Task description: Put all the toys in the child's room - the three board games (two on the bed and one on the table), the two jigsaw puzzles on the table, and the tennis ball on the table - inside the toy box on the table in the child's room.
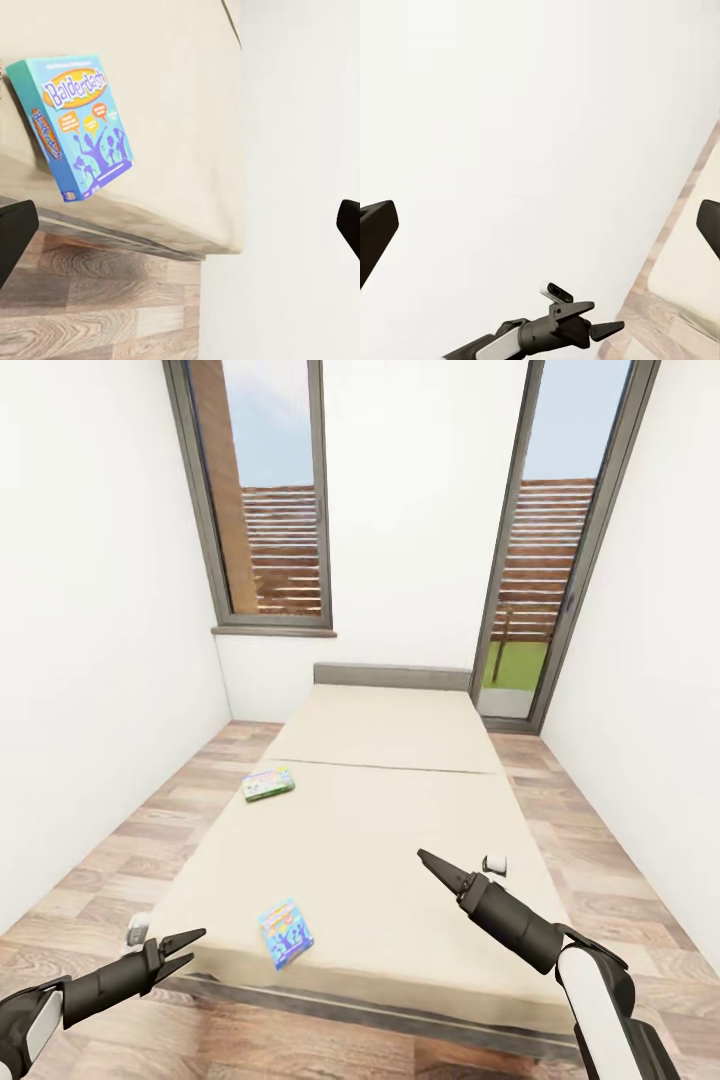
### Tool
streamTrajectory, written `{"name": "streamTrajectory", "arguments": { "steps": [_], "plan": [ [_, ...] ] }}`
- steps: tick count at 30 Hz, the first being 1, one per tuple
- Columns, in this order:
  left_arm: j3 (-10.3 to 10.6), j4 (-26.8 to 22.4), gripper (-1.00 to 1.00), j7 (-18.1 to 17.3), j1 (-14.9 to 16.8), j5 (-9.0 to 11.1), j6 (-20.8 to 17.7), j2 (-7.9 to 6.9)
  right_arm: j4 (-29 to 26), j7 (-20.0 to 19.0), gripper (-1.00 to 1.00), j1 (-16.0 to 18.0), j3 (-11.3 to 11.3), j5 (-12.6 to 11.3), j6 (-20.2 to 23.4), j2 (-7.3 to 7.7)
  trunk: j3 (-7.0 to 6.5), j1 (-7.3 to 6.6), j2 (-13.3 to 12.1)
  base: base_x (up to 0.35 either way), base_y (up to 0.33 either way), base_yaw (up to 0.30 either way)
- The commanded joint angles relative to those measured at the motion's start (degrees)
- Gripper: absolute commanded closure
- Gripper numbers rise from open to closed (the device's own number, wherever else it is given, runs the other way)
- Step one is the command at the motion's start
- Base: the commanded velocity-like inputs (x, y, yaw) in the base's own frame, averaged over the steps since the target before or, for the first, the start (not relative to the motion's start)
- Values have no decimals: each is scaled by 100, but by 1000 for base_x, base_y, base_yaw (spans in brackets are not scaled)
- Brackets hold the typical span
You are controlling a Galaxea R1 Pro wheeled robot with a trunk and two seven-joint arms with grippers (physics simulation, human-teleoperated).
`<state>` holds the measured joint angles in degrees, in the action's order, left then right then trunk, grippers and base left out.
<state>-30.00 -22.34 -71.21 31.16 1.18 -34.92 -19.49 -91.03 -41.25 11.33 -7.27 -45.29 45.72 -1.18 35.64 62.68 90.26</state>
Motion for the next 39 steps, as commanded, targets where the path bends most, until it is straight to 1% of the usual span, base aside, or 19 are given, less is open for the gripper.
{"name": "streamTrajectory", "arguments": {
  "steps": [1,13,21,24,26,27,29,31,32,34,35,37,38,39],
  "plan": [
    [-15,1,-100,-16,4,4,-59,0,1,-15,-100,5,-13,-6,34,-5,24,22,44,0,0,0],
    [-15,1,-100,-15,4,1,-43,14,-2,-12,-100,8,-19,-6,26,-5,239,286,526,0,0,0],
    [-15,1,-100,-5,4,3,-33,15,-9,-26,-100,15,-71,-2,36,10,383,461,846,0,0,0],
    [-15,1,-100,19,4,0,-27,21,-7,-30,-100,22,-20,-3,40,-1,437,527,967,0,0,0],
    [-13,1,-100,36,4,-2,-21,31,-8,-22,-100,26,92,-1,64,-13,473,571,1047,0,0,0],
    [-10,1,-100,46,4,-3,-19,38,-9,-20,-100,43,167,0,115,-5,491,593,1087,0,0,0],
    [-10,1,-100,53,4,-3,-17,42,-13,-19,-100,58,212,1,252,22,527,637,1167,0,0,0],
    [-8,1,-100,62,4,-7,-16,50,-19,-21,-100,99,247,2,655,40,562,681,1248,0,0,0],
    [-7,1,-100,69,4,-9,-12,57,-23,-19,-100,160,258,2,952,47,580,703,1288,0,0,0],
    [-7,1,-100,75,4,-14,-9,83,-21,6,-100,289,289,5,1201,44,616,747,1368,0,0,0],
    [-7,1,-100,76,4,-23,-9,101,-21,18,-100,330,308,5,1249,40,634,769,1408,0,0,0],
    [-6,1,-100,84,4,-43,-4,174,-20,67,-100,418,416,4,1345,8,670,813,1488,0,0,0],
    [-1,1,-100,104,4,-53,-2,241,-20,92,-100,454,547,5,1383,-13,688,835,1528,0,0,0],
    [1,1,-100,126,4,-57,-1,282,-20,100,-100,469,619,7,1394,-24,706,857,1568,0,0,0]
  ]
}}
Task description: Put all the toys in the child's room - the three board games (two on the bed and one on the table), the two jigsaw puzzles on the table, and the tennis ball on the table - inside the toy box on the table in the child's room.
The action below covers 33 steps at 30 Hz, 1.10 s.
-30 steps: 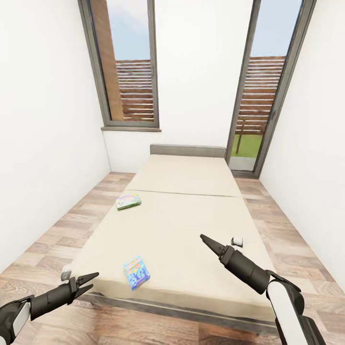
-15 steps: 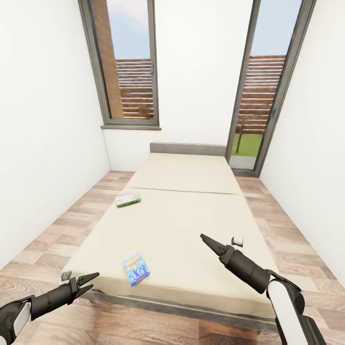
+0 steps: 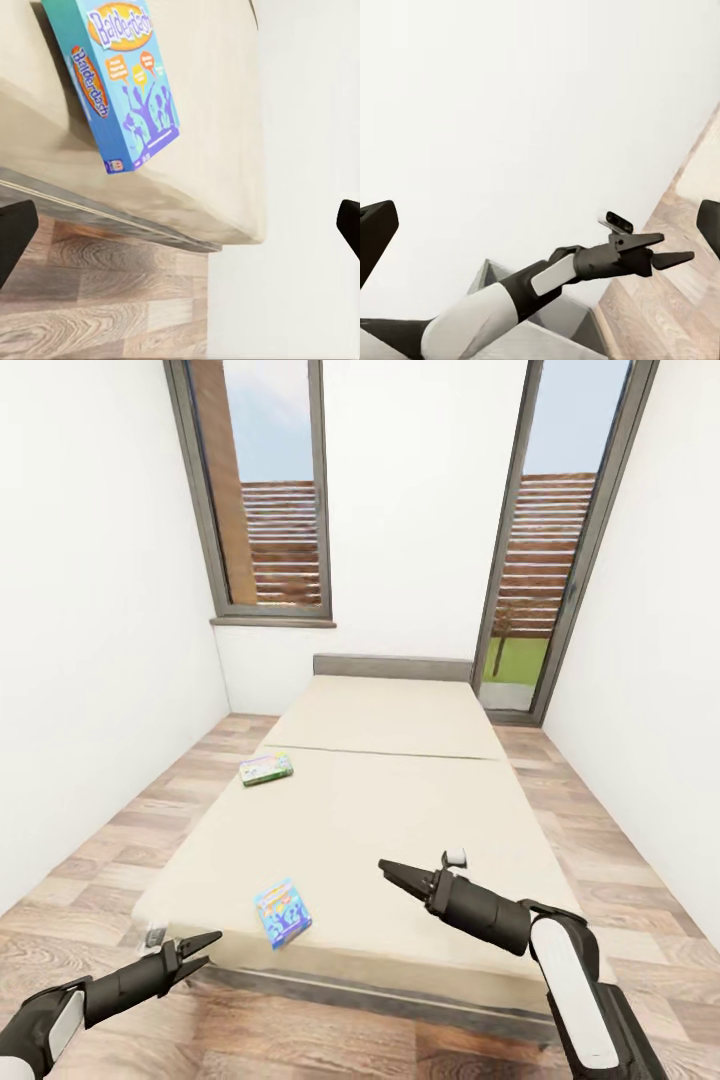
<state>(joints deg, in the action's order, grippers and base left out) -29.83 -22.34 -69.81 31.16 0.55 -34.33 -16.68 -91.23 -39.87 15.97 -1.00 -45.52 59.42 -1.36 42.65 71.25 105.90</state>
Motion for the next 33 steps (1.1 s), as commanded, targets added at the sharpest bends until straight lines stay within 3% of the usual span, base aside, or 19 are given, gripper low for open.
{"name": "streamTrajectory", "arguments": {
  "steps": [1,5,8,21,33],
  "plan": [
    [-12,1,-100,63,4,0,-50,99,0,-25,-100,29,128,28,40,-27,24,22,44,0,0,0],
    [-5,1,-100,445,4,8,108,395,0,-3,-100,92,331,32,58,-48,95,110,204,0,0,0],
    [-10,1,-100,617,4,34,191,482,0,2,-100,112,366,33,58,-14,149,176,325,0,0,0],
    [-69,7,-100,717,4,74,206,528,3,50,-100,132,431,76,-17,-100,383,461,846,0,0,0],
    [-102,9,-100,711,4,76,195,551,8,479,-100,134,433,98,-31,-116,562,681,1247,0,0,0]
  ]
}}
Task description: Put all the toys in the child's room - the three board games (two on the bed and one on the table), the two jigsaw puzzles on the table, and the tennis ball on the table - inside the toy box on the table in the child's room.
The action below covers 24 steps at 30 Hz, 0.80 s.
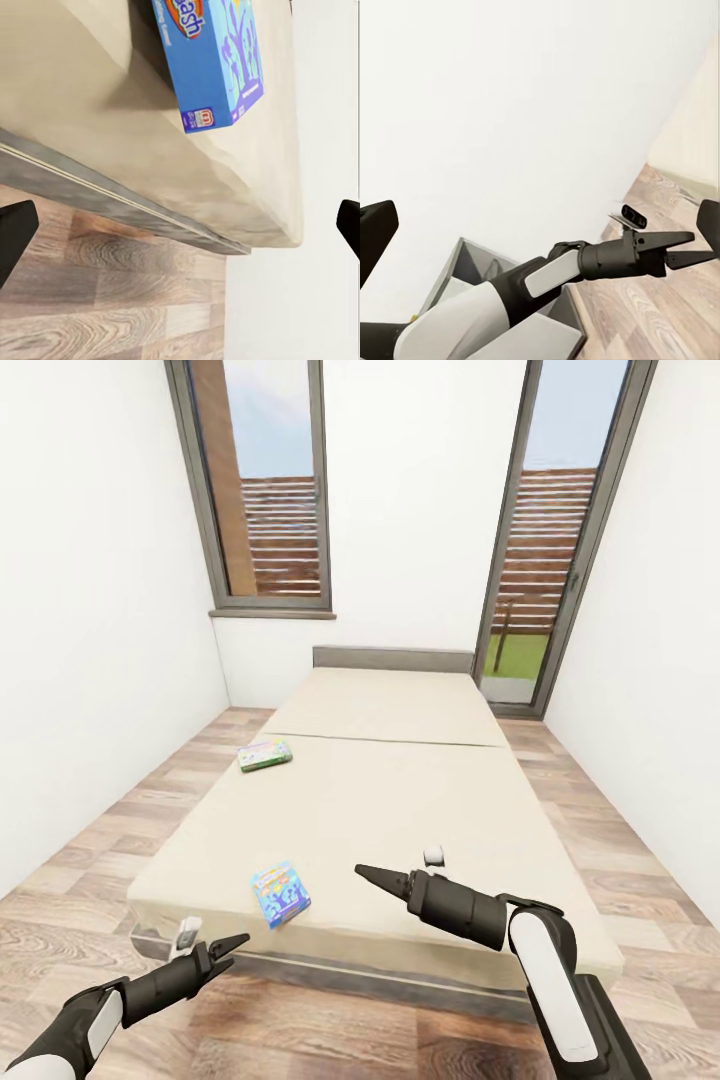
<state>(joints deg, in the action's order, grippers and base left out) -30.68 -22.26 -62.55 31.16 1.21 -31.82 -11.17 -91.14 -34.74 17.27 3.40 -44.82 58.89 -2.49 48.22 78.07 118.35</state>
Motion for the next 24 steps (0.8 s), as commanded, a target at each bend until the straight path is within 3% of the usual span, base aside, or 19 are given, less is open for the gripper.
{"name": "streamTrajectory", "arguments": {
  "steps": [1,24],
  "plan": [
    [-19,2,-100,-21,4,10,-58,1,0,-28,-100,4,-8,28,23,-2,5,-1,2,0,0,0],
    [-31,-2,-100,-73,4,11,-62,-19,0,-15,-100,-5,-74,-18,26,46,5,-1,2,4,0,0]
  ]
}}
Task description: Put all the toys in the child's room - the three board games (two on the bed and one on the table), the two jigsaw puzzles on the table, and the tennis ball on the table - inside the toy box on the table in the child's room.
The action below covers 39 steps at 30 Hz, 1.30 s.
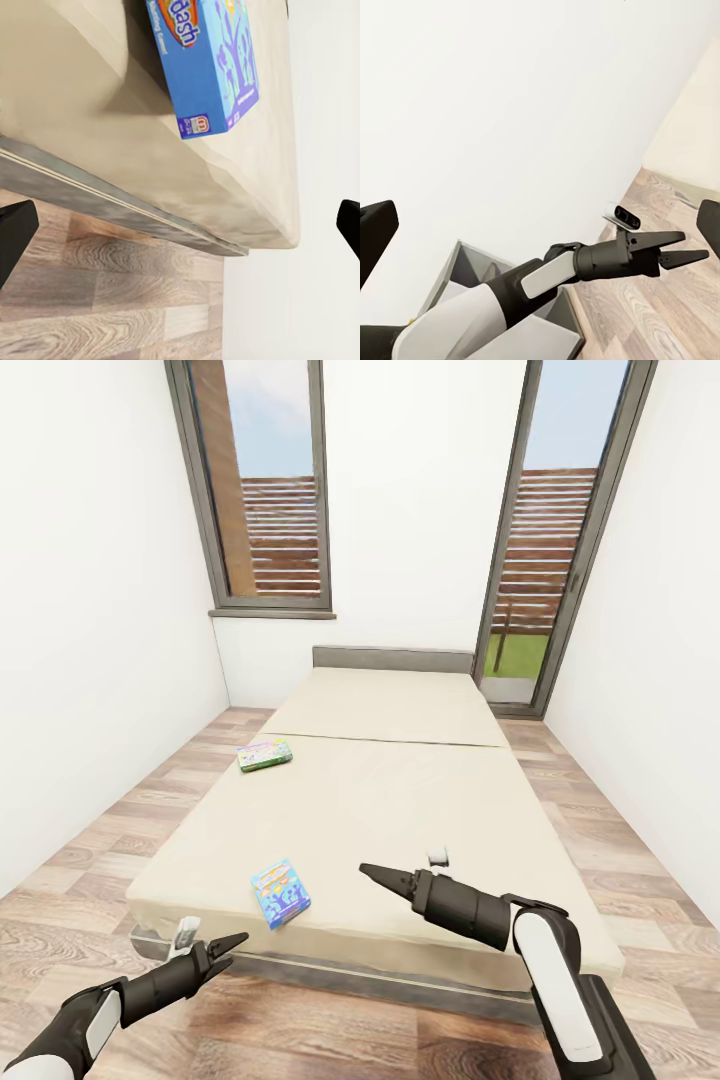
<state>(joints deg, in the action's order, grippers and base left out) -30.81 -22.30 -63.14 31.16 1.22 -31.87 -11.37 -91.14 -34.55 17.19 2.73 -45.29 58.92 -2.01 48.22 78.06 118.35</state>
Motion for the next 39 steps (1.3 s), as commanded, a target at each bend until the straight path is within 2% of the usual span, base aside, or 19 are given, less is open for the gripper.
{"name": "streamTrajectory", "arguments": {
  "steps": [1,16,25,39],
  "plan": [
    [-19,2,-100,-12,4,10,-56,2,-1,-35,-100,4,-8,26,23,-4,5,0,2,147,36,0],
    [-8,4,-100,18,4,10,-44,28,7,-35,-100,4,-22,22,23,14,5,0,2,72,13,0],
    [-4,6,-100,81,4,1,-23,224,17,-35,-100,4,-75,19,23,18,5,0,2,34,0,0],
    [0,5,-100,75,4,1,-30,282,23,84,-100,-4,-73,80,14,-48,5,0,2,34,0,0]
  ]
}}
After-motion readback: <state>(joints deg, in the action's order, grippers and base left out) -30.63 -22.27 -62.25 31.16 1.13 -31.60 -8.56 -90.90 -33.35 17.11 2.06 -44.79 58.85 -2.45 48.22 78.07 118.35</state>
